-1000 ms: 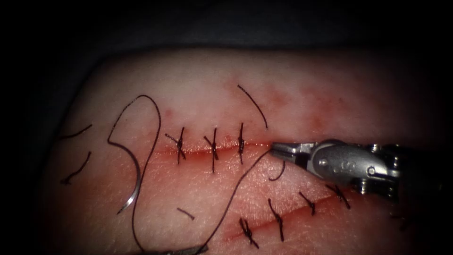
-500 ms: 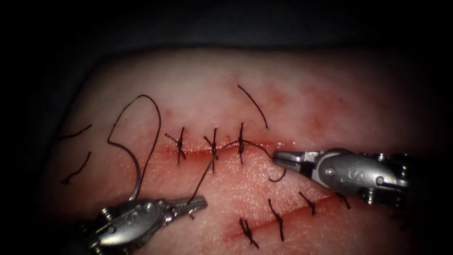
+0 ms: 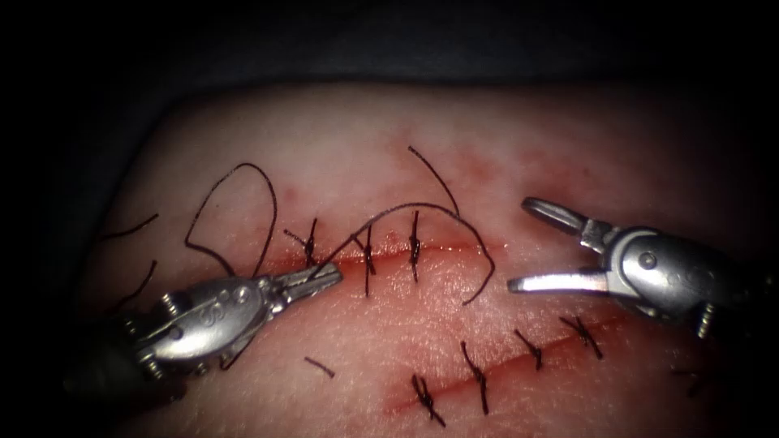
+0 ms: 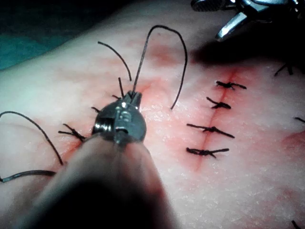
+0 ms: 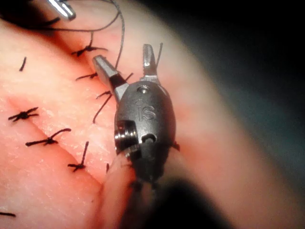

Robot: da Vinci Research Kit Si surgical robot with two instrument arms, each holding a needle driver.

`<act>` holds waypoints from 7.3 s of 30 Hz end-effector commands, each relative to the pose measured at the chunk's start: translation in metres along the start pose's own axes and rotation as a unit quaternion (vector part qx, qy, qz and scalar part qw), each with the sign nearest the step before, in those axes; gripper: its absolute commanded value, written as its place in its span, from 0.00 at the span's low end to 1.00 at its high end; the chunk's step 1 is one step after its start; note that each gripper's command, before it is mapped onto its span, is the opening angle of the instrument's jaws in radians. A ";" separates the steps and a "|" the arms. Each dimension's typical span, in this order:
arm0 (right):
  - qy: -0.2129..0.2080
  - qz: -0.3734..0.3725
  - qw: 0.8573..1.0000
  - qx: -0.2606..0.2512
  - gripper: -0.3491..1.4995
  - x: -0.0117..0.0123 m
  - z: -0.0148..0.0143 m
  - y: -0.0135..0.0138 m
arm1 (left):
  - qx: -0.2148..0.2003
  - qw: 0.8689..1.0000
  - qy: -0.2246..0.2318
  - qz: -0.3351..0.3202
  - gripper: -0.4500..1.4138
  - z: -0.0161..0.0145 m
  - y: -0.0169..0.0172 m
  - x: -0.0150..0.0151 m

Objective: Wound Closure
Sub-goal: Wrap suture twice around right hand counter-clockwise, then grab tail of suture

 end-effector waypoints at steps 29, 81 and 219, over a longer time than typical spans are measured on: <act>0.080 -0.091 0.979 0.162 0.00 -0.0031 0.0096 0.0017 | -0.057 0.997 0.033 0.037 0.00 0.0075 -0.0029 0.0010; -0.186 0.038 0.965 0.181 0.54 -0.0084 0.0133 -0.0015 | 0.026 0.983 -0.007 0.183 0.00 0.0046 0.0001 0.0051; -0.011 0.146 0.930 -0.337 0.60 -0.0101 0.0117 0.0050 | 0.026 0.981 -0.079 0.177 0.00 0.0164 -0.0008 -0.0045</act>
